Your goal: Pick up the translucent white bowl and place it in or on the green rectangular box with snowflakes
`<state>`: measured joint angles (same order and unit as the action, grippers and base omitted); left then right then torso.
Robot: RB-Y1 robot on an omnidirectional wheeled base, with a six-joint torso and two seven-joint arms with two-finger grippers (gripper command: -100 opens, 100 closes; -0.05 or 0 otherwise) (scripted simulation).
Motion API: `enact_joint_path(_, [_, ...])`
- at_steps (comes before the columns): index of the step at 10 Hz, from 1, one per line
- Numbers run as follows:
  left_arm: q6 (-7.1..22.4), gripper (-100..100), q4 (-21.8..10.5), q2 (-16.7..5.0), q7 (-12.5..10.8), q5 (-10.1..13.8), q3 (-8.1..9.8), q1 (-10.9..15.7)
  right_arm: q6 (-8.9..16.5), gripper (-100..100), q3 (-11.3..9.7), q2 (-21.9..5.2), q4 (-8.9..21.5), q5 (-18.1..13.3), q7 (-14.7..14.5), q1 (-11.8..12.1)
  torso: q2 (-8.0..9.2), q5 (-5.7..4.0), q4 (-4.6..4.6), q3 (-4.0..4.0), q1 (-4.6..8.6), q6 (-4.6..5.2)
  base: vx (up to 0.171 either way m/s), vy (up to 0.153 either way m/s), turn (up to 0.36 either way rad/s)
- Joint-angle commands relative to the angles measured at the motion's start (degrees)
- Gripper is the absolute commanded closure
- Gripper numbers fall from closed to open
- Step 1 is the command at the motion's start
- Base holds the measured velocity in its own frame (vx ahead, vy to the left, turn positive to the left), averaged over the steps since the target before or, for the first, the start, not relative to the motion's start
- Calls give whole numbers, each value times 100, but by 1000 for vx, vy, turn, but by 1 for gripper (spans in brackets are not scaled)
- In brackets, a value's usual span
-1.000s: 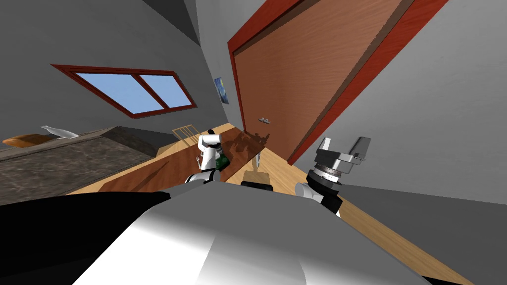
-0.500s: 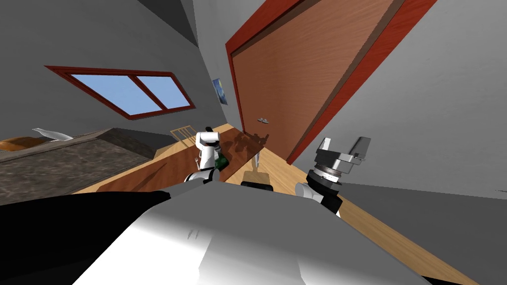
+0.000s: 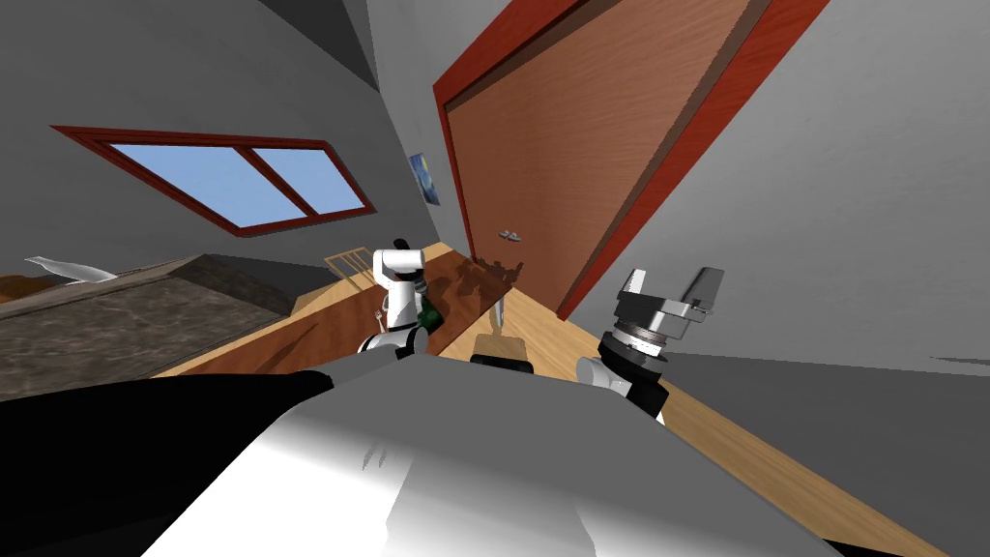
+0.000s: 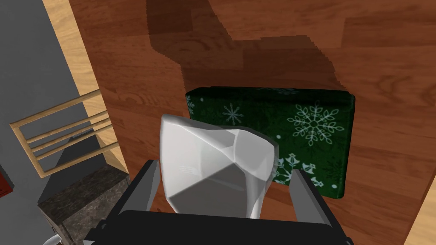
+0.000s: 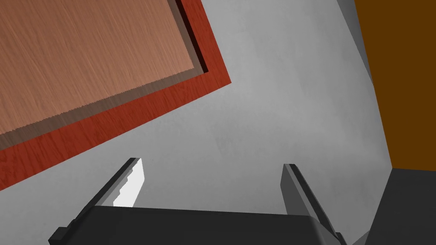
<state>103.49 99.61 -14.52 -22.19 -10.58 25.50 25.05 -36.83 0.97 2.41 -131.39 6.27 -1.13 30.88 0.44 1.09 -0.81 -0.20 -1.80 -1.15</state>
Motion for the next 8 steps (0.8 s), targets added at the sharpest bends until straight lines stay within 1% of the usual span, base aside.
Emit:
enact_joint_path(1, [253,-100,185,-47,18,-43,-14,65,0,0,0,0,0,0,0,0,0,0,0,0,0,0,5,-17,-53])
enact_joint_path(2, [152,-100,134,-25,12,-27,-9,32,0,0,0,0,0,0,0,0,0,0,0,0,0,0,3,-6,-9])
enact_joint_path(3, [189,0,151,-28,15,-30,-11,36,0,0,0,0,0,0,0,0,0,1,-1,0,-5,-1,0,0,0])
enact_joint_path(8, [186,0,149,-27,15,-30,-11,36,0,0,0,0,0,0,0,0,1,3,0,0,-9,-1,0,0,0])
